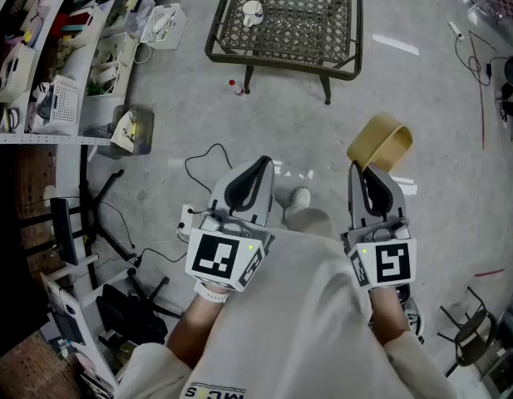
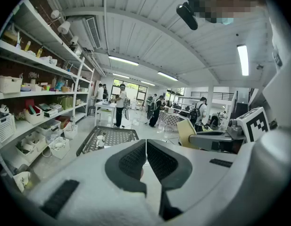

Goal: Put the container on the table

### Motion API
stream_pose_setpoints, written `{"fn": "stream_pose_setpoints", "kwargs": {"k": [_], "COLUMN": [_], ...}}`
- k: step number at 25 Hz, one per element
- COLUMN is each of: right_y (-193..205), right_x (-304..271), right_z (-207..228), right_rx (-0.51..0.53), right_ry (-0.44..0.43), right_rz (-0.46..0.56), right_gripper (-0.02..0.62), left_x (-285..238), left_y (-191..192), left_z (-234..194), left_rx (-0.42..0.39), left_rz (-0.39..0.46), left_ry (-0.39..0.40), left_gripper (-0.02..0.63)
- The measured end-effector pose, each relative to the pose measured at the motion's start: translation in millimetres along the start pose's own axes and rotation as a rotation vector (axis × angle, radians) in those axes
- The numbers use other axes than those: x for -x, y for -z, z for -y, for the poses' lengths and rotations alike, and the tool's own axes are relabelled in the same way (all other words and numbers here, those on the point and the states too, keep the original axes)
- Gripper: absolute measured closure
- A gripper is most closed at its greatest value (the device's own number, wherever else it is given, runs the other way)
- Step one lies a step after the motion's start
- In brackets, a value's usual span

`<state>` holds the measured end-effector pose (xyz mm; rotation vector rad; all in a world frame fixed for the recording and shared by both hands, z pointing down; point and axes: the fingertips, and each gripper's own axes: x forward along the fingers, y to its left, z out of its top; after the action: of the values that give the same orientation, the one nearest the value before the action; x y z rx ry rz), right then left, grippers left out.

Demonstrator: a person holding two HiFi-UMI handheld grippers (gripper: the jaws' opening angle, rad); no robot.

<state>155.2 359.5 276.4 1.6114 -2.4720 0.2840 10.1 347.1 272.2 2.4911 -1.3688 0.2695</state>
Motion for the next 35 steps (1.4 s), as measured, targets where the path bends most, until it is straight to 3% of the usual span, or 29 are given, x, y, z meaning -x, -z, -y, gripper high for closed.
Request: {"fn": "stream_pose_setpoints", "kwargs": {"k": [5,12,21,26,35], "right_y": [5,-3,11,18,-1], "right_x": [9,14,16,2,-88], "right_z": [11,19,35,40,59], "right_rx": [0.004,-0.02,-0.023,-0.032,-0.009], "right_ry": [-0.015,-0.05,-0.057,-0.073,-0.061], "right_rz": [-0.013,0.055,-0.002,-0.023,-0.029], "right_gripper": [0.565,0.563,0.563,0.563,0.563], "left_x": [-3,-12,-18,-38,-109], "left_y": [-5,-7,-6,8,-12], "left_z": [11,28,25,36,-35], "left_rx": [-0.003,-0.017,-0.005,0.004,0.031], "left_rz": [0.011,0.027,0.022,-0.027,-0.02], "left_ry": [-0.004,0.0,-0.026,0.073,0.054], "left_gripper": [0.577,0.577,0.577,0.577,0.577]}}
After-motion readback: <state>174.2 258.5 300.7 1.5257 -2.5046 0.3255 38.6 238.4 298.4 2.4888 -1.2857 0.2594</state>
